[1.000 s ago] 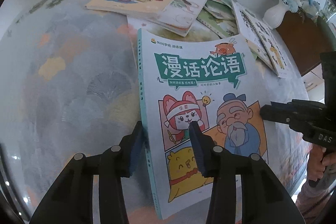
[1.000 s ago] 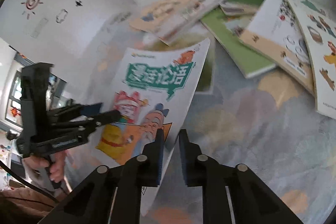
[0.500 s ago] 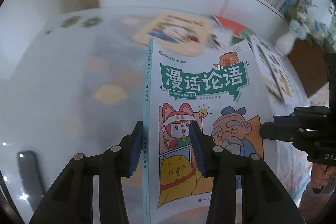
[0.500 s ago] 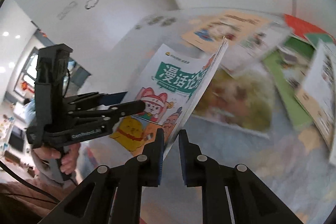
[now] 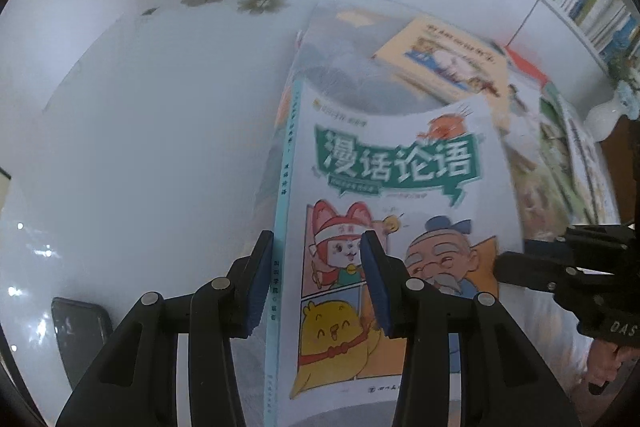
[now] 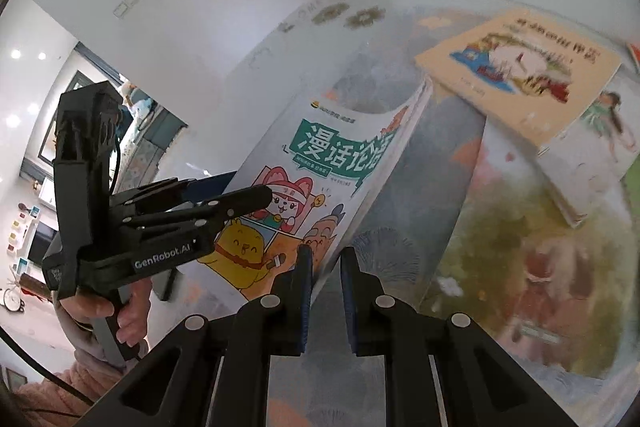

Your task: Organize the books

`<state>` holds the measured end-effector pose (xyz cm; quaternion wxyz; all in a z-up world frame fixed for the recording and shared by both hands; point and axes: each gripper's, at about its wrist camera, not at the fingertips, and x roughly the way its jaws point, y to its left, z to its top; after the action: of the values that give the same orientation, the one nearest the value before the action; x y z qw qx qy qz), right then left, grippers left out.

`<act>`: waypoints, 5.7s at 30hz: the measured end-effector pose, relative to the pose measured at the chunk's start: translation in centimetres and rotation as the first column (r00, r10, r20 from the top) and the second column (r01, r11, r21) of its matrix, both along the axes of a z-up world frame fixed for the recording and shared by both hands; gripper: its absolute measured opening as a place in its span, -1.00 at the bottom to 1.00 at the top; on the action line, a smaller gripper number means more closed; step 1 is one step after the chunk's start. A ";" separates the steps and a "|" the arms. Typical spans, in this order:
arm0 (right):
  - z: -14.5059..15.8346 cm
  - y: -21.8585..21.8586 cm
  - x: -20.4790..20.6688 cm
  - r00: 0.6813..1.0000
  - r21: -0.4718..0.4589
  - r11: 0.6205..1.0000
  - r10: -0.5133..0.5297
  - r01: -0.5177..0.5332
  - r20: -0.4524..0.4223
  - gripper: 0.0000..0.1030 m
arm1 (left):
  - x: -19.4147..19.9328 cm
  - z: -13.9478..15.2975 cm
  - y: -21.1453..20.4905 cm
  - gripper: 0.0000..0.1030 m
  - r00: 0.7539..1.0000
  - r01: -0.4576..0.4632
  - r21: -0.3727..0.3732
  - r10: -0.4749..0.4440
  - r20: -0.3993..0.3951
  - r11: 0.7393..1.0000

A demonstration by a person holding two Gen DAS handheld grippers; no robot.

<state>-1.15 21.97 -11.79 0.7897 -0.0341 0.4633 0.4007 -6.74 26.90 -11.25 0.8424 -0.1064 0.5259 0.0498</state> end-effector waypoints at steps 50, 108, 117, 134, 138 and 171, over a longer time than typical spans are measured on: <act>2.2 -48.4 7.1 0.668 0.032 0.669 -0.743 0.742 0.050 0.10 | 12.7 0.8 -41.0 0.02 0.835 0.551 -0.080 -0.545 0.079 0.831; -2.9 -33.4 4.9 0.973 0.107 0.978 -0.158 0.177 -0.170 -0.13 | -0.2 -2.5 -16.9 -0.51 0.927 0.356 -0.338 -0.375 0.011 0.871; -2.9 -33.2 5.2 0.981 0.121 0.979 -0.151 0.165 -0.117 -0.51 | 0.7 -2.5 -17.3 -0.52 0.936 0.344 -0.327 -0.349 0.046 0.880; -4.1 -35.9 4.7 0.981 0.257 0.950 -0.151 0.179 -0.126 -0.67 | 1.3 -2.5 -26.6 1.00 0.933 0.360 0.049 -0.358 -0.044 0.932; -4.2 -35.7 4.7 0.980 0.258 0.949 -0.152 0.180 -0.126 -0.67 | 1.5 -2.9 -26.1 1.00 0.943 0.332 0.025 -0.332 -0.022 0.943; -2.8 -34.4 3.6 0.966 0.227 0.944 -0.212 0.241 -0.146 -0.75 | -0.8 0.4 -19.3 -0.62 0.962 0.221 -0.148 -0.190 0.194 0.964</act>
<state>2.48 -12.42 -14.55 0.7997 0.1402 0.4580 0.3621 -7.53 7.55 -10.88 0.8747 -0.1258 0.4589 -0.0924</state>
